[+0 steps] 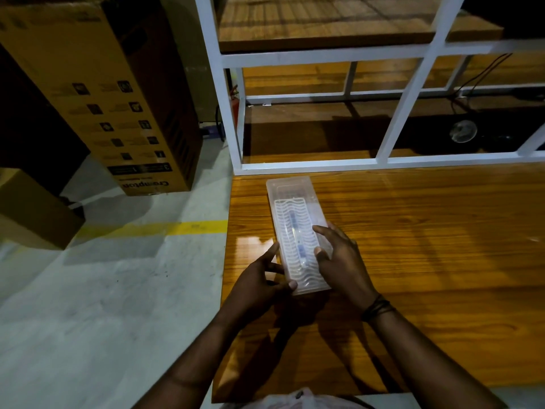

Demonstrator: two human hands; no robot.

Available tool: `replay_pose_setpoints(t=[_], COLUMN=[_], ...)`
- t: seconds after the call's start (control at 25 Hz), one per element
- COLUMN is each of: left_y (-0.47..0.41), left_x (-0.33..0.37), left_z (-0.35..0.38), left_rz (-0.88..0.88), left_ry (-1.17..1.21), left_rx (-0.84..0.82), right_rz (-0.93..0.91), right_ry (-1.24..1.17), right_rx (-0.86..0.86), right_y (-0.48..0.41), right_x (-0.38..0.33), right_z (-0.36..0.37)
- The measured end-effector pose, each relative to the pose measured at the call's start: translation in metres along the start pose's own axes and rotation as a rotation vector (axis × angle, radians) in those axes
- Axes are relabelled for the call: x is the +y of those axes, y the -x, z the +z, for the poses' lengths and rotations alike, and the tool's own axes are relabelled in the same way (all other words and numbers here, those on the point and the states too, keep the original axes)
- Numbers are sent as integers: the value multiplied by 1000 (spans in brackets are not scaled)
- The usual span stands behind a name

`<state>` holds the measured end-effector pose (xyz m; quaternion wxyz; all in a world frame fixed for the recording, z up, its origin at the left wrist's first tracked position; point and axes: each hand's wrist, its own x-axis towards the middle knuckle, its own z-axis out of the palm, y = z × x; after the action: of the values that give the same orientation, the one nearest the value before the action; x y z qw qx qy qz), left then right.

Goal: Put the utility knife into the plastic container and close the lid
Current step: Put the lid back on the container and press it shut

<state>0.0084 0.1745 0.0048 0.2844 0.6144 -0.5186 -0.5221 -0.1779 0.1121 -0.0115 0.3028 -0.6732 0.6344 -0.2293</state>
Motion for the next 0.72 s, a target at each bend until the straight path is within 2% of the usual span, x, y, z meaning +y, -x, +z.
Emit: replay_pose_setpoints(t=[0.2, 0.36, 0.72], left_y=[-1, -3, -2], left_x=[-2, -8, -6], left_z=[0, -1, -3], left_rz=[-45, -71, -57], left_ry=[108, 266, 240], left_rx=[-10, 46, 22], right_rz=[-15, 90, 130], right_ry=[-46, -166, -235], right_rx=[4, 51, 68], right_y=[1, 4, 8], right_x=[0, 1, 10], right_z=[-2, -4, -15])
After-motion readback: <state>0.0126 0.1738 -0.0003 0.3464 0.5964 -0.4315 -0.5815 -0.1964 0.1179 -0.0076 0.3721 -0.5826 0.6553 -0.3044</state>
